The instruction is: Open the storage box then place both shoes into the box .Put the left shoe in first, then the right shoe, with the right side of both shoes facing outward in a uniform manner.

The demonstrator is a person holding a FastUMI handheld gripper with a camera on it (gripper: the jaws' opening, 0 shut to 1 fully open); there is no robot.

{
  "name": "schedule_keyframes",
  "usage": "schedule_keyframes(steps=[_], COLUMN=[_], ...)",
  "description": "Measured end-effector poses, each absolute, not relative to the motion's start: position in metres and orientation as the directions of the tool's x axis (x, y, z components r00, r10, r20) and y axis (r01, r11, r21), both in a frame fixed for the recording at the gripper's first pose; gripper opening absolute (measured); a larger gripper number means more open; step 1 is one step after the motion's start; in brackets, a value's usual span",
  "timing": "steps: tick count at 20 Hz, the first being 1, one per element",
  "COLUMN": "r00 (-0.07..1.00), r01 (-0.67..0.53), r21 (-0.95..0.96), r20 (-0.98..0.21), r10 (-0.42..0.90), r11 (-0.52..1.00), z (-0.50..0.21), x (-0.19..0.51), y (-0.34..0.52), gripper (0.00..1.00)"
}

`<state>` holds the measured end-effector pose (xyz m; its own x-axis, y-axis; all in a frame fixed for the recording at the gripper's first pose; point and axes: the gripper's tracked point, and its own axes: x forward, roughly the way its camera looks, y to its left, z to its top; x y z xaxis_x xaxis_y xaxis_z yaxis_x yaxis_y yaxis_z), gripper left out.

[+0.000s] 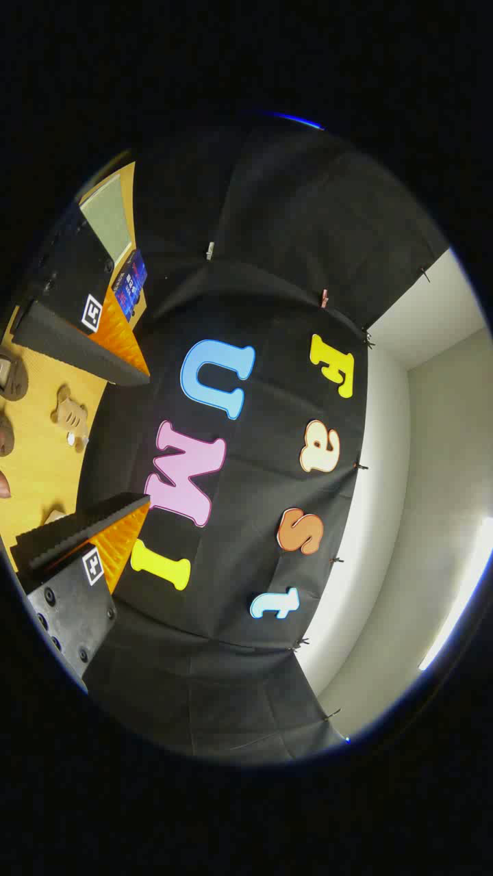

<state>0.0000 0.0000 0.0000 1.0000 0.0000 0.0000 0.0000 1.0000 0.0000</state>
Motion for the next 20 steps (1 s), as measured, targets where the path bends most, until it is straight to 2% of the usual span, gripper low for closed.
schedule_keyframes(steps=[20], r00=[0.999], r01=[-0.031], r21=[0.057], r20=[-0.017], r10=[0.032], r11=[0.998], z=[-0.014], x=[0.013], y=[0.025], gripper=[0.97])
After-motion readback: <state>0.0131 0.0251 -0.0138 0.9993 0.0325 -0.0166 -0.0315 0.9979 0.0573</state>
